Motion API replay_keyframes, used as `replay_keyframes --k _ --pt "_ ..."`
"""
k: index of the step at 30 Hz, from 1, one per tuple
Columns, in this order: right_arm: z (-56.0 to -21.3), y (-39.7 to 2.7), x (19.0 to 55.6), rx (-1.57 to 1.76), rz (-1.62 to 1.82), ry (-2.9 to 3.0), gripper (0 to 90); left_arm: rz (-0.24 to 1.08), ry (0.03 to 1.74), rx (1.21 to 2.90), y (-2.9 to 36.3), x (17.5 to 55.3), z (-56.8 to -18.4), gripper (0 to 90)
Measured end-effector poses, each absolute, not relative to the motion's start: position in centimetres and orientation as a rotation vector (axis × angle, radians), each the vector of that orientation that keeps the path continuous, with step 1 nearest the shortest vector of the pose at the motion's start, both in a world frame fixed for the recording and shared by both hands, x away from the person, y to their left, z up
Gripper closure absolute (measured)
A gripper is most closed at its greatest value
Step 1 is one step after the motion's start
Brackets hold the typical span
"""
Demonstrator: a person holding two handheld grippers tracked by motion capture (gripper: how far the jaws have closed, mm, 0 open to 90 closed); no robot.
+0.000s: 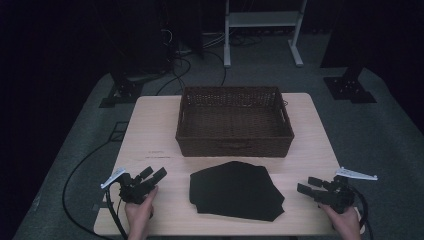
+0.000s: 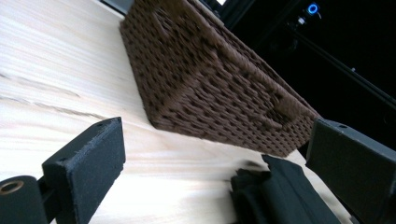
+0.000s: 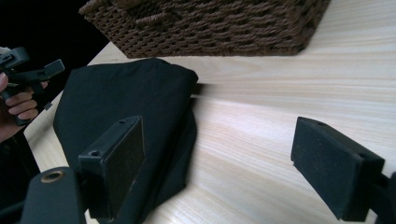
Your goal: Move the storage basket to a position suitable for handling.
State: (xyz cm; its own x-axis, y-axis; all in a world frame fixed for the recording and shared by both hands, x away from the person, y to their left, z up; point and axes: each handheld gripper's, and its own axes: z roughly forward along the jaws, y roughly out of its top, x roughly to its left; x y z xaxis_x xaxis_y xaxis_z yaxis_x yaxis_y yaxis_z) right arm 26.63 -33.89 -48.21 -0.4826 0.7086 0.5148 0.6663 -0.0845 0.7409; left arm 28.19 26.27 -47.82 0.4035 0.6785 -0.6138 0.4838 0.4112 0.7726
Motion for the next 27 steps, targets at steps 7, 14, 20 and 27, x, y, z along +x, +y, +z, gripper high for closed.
replay_keyframes --k 7,14,20,27 --pt "-48.4 -32.4 27.1 1.576 1.643 2.154 16.7 0.139 1.217 1.265 24.8 28.4 -47.9 3.6" --pt "-48.5 -31.0 27.4 1.593 1.663 2.18 16.7 0.091 1.21 1.299 23.0 28.2 -48.2 3.6" --pt "-48.7 -30.3 27.7 1.615 1.644 2.201 16.7 0.053 1.21 1.349 21.4 28.3 -48.5 3.6" --pt "-48.9 -29.8 28.0 1.644 1.636 2.21 16.8 0.015 1.215 1.404 20.1 28.4 -49.0 3.6"
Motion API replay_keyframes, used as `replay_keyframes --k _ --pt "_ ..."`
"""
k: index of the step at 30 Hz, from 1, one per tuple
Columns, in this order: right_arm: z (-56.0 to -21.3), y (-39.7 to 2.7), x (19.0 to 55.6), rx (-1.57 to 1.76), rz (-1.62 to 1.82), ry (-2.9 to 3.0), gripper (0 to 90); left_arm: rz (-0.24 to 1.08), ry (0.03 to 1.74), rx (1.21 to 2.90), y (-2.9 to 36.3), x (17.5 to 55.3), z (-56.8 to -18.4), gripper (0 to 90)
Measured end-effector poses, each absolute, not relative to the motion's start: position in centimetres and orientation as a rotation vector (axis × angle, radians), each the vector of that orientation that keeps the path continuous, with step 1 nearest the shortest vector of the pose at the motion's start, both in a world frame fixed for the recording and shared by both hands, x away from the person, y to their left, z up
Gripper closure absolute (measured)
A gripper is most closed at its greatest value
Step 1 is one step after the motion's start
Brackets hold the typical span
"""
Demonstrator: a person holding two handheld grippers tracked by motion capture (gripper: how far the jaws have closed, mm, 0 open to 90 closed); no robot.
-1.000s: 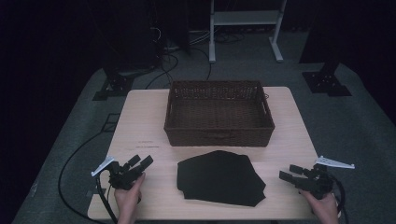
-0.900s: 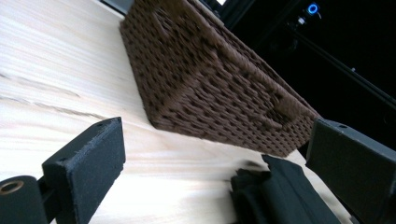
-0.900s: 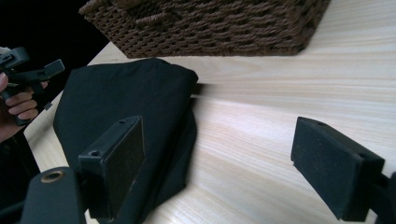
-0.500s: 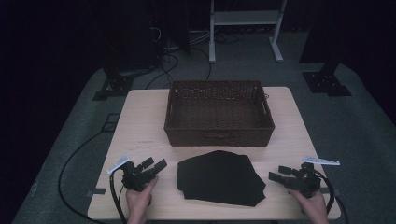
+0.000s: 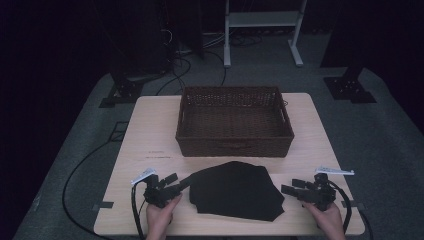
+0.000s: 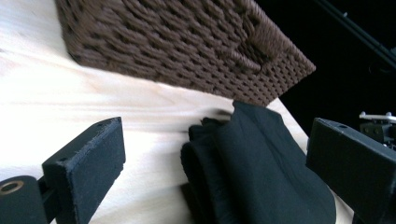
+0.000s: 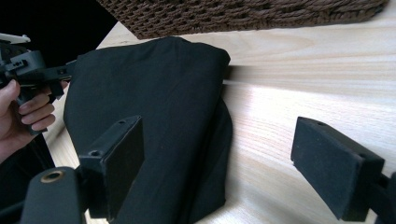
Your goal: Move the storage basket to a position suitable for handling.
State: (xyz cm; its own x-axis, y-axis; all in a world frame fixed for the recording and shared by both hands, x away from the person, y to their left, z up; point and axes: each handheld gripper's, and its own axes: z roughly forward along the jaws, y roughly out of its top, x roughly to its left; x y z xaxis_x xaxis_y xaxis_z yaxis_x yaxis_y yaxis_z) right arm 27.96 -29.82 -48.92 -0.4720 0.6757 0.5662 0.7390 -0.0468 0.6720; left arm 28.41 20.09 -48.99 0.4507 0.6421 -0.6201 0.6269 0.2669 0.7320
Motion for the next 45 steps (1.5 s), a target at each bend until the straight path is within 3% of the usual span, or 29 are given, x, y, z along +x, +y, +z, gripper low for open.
replay_keyframes --k 30,45 --pt "-50.1 -26.3 28.9 -1.581 -1.448 -2.145 17.9 -0.097 1.259 1.573 16.7 28.8 -50.5 4.6" --pt "-50.3 -23.2 28.6 -1.538 -1.433 -2.17 32.3 -0.095 1.191 1.606 13.9 28.4 -50.8 6.5"
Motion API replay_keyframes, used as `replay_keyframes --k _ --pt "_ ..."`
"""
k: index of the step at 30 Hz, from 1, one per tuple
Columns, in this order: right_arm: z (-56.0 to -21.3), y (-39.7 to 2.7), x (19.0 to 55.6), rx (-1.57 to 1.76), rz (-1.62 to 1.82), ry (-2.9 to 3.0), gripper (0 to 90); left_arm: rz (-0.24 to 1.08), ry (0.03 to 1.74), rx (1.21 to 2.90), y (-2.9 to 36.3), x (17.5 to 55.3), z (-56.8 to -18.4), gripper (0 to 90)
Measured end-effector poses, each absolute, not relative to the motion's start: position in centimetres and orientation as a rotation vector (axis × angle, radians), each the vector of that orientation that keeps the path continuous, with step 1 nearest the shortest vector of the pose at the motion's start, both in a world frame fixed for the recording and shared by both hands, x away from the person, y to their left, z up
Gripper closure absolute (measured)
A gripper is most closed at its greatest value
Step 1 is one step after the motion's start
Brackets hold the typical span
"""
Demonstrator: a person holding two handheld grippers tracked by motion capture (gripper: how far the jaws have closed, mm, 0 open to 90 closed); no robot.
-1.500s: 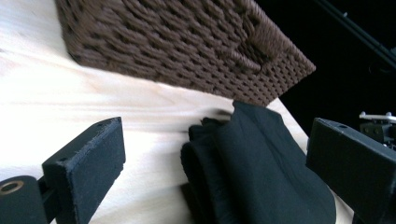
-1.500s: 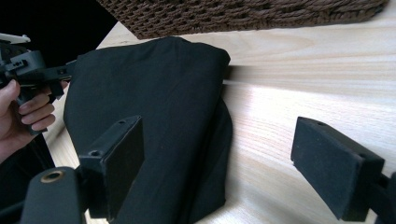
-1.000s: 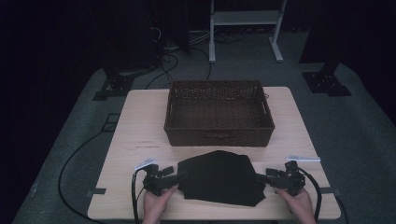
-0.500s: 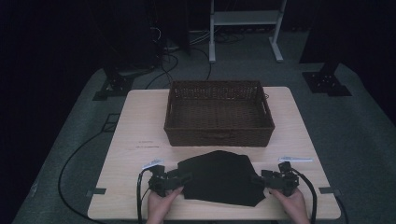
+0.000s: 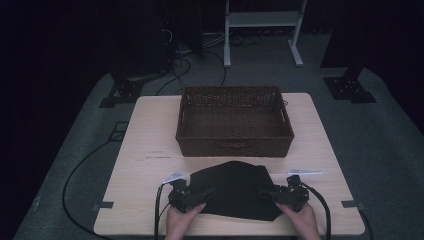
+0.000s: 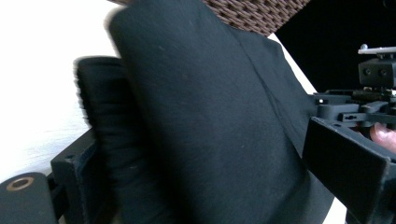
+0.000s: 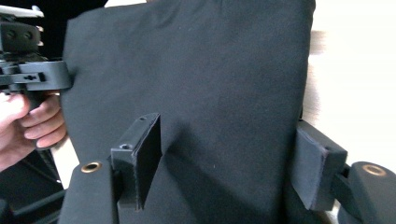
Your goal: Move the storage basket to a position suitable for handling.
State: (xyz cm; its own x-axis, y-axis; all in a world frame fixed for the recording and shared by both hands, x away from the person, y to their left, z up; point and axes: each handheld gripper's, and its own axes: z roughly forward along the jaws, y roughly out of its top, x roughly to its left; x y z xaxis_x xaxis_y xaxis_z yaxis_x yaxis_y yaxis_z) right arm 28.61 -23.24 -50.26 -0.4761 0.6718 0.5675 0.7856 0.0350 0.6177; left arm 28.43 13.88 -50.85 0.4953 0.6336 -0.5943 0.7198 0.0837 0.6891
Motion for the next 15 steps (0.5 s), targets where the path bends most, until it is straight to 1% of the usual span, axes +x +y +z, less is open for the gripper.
replay_keyframes --k 3,4,6,7,8,13,15 --pt "-50.27 -23.12 28.61 -1.539 -1.431 -2.169 33.6 -0.099 1.19 1.608 13.66 28.45 -50.86 6.6" --pt "-50.31 -23.18 28.59 -1.548 -1.433 -2.165 36.8 -0.103 1.189 1.605 13.5 28.49 -50.87 6.6" --pt "-50.38 -23.3 28.61 -1.559 -1.433 -2.143 39.6 -0.116 1.189 1.605 13.45 28.59 -50.9 10.3" --pt "-50.38 -23.3 28.61 -1.559 -1.433 -2.143 39.6 -0.116 1.189 1.605 13.45 28.59 -50.9 12.0" --pt "-50.41 -23.33 28.63 -1.562 -1.433 -2.138 41.3 -0.122 1.188 1.611 13.56 28.69 -50.91 12.0" --pt "-50.74 -23.21 28.83 -1.6 -1.434 -2.092 54.9 -0.16 1.199 1.61 13.84 29.24 -51.02 24.3" --pt "-50.72 -23.04 28.94 -1.602 -1.427 -2.106 57.6 -0.162 1.206 1.615 13.83 29.35 -50.99 27.9"
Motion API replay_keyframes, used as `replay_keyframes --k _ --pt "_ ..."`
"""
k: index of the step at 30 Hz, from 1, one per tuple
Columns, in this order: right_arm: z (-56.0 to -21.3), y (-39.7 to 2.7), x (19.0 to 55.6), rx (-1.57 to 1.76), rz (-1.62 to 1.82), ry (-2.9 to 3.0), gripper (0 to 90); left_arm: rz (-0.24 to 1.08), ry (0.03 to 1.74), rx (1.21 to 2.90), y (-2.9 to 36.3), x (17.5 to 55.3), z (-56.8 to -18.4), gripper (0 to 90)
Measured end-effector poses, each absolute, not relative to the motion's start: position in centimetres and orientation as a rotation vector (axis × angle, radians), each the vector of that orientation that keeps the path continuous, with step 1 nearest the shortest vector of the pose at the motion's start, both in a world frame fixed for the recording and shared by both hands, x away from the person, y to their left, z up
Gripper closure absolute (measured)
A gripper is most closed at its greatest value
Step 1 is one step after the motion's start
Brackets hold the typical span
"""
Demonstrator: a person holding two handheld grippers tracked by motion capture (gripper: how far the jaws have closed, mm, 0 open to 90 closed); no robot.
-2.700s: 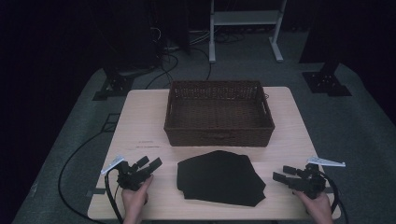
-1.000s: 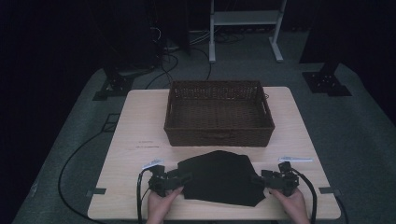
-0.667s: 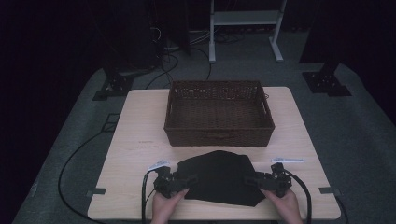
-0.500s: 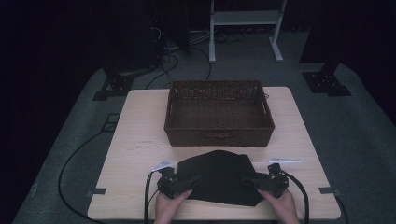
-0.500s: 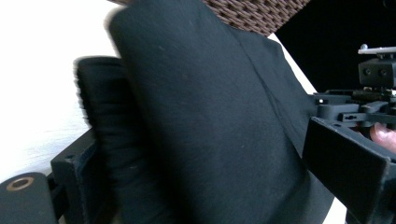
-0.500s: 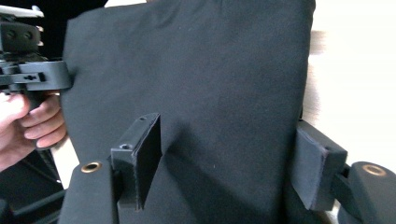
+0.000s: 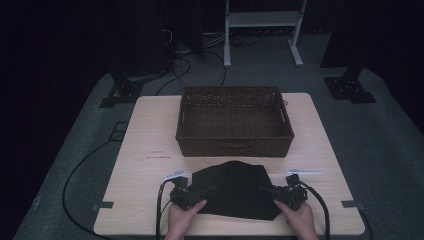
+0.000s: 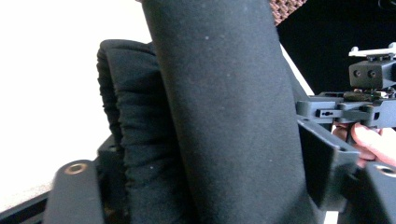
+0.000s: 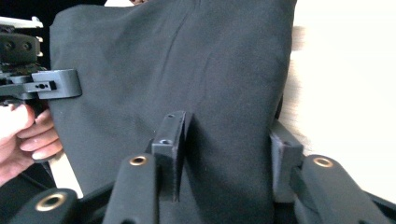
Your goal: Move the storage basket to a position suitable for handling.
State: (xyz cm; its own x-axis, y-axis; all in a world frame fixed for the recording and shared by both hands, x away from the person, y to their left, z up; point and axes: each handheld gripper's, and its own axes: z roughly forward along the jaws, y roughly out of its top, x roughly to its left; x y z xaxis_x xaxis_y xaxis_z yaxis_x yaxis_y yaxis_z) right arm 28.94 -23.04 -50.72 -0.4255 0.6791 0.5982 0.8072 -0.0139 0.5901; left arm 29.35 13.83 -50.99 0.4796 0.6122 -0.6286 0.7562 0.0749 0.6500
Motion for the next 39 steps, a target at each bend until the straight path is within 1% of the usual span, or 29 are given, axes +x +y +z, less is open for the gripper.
replay_keyframes --k 1,5,8,12,16,20,29,39 --pt "-50.8 -23.0 29.0 -1.611 -1.422 -2.097 61.4 -0.161 1.21 1.615 13.8 29.4 -51.0 32.1" --pt "-50.9 -22.9 29.0 -1.619 -1.411 -2.078 67.7 -0.18 1.223 1.607 13.9 29.6 -51.1 37.7" --pt "-51.0 -22.9 28.9 -1.624 -1.417 -2.069 69.5 -0.175 1.239 1.588 13.9 29.5 -51.2 39.6" --pt "-51.1 -23.0 28.7 -1.625 -1.443 -2.049 71.4 -0.209 1.251 1.549 14.3 29.6 -51.4 42.2" --pt "-51.0 -23.1 28.5 -1.61 -1.465 -2.032 72.9 -0.226 1.244 1.529 14.5 29.5 -51.4 48.3" --pt "-50.8 -23.3 28.1 -1.585 -1.512 -1.991 75.8 -0.246 1.24 1.512 14.6 29.5 -51.4 50.2" --pt "-50.5 -23.3 27.8 -1.562 -1.54 -1.969 76.0 -0.279 1.219 1.472 15.0 29.3 -51.0 53.1" --pt "-50.4 -23.4 27.7 -1.554 -1.548 -1.958 76.0 -0.287 1.204 1.467 15.1 29.2 -50.9 54.2"
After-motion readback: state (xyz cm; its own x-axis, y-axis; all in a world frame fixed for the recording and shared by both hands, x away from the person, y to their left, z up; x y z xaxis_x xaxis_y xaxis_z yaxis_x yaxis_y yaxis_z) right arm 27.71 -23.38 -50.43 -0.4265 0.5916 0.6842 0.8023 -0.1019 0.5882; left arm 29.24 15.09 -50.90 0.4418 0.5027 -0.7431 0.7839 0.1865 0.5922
